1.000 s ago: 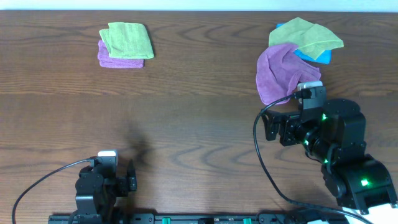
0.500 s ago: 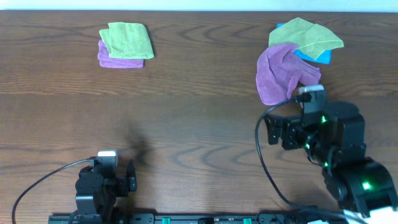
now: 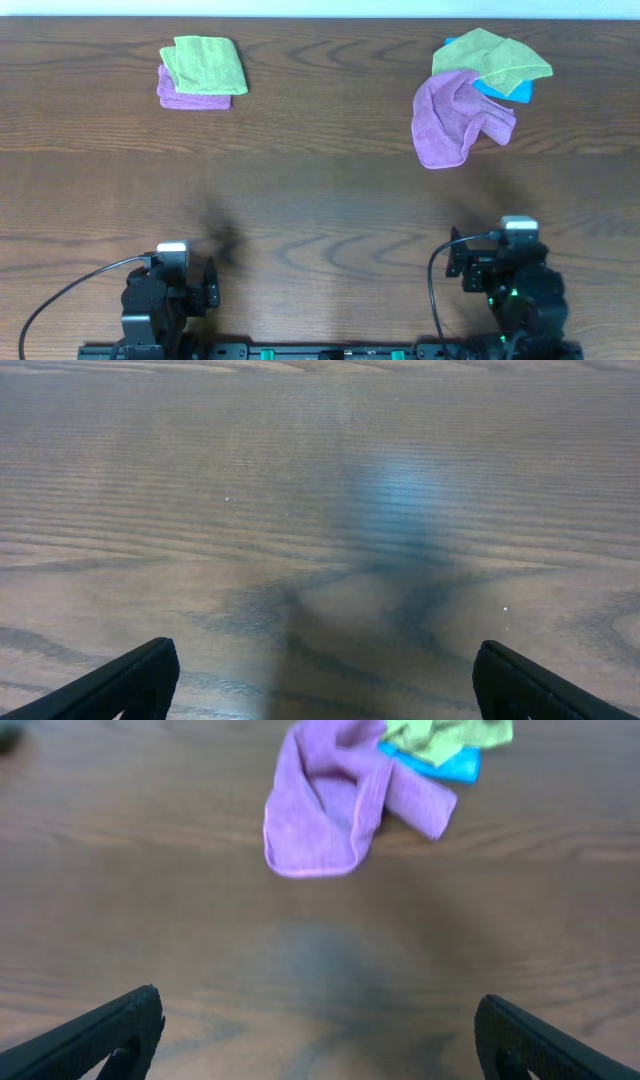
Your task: Fold the cloth
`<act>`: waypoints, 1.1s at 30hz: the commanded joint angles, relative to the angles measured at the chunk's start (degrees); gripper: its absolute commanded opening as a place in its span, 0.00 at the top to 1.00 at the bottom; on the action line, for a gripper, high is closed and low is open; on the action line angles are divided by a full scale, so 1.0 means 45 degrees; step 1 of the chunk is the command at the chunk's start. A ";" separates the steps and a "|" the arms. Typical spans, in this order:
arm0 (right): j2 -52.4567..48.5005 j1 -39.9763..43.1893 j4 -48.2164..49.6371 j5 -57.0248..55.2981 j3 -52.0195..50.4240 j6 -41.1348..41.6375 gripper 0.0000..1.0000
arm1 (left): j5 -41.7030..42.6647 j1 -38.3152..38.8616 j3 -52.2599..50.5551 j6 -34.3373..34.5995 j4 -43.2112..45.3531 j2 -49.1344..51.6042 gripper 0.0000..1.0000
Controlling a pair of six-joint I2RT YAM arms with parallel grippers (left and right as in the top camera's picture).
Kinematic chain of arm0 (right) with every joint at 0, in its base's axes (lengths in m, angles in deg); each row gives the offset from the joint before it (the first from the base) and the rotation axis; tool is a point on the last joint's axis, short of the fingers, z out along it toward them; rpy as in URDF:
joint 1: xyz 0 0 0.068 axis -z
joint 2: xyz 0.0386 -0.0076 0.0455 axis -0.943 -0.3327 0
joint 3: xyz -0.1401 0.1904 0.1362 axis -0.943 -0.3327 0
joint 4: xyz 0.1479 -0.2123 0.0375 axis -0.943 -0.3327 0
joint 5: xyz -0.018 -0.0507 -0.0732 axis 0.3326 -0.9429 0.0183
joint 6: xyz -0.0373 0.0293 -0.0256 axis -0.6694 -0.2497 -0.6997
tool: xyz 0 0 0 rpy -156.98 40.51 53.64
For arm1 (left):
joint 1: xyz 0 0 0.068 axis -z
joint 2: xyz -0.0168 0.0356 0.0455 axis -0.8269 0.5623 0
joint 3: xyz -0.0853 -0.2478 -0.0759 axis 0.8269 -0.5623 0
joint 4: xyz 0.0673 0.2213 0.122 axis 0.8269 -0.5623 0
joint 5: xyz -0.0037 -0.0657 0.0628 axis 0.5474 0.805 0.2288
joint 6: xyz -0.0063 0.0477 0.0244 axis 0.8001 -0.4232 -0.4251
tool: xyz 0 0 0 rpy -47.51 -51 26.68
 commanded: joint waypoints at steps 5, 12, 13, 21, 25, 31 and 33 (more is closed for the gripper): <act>0.1642 0.0117 0.0189 -0.0180 -0.1768 -0.0335 0.01 | -0.0170 0.0044 -0.0073 -0.0238 -0.0525 -0.0092 0.05; 0.2273 0.0131 0.0024 -0.0321 -0.2569 -0.0476 0.01 | -0.0170 0.0044 -0.0073 -0.0238 -0.0525 -0.0092 0.05; 0.2273 0.0131 -0.0024 -0.0321 -0.2569 -0.0656 0.01 | -0.0170 0.0044 -0.0073 -0.0238 -0.0525 -0.0092 0.05; 0.2273 0.0126 -0.0432 -0.0121 -0.2550 -0.0845 0.01 | -0.0170 0.0044 -0.0073 -0.0238 -0.0525 -0.0092 0.05; 0.2273 0.0126 -0.0432 -0.0121 -0.2550 -0.0845 0.01 | -0.0170 0.0044 -0.0073 -0.0238 -0.0525 -0.0092 0.05; 0.2273 0.0126 -0.0432 -0.0121 -0.2550 -0.0845 0.01 | -0.0170 0.0044 -0.0073 -0.0238 -0.0525 -0.0092 0.05; 0.2273 0.0126 -0.0432 -0.0121 -0.2550 -0.0845 0.01 | -0.0170 0.0044 -0.0073 -0.0238 -0.0525 -0.0092 0.05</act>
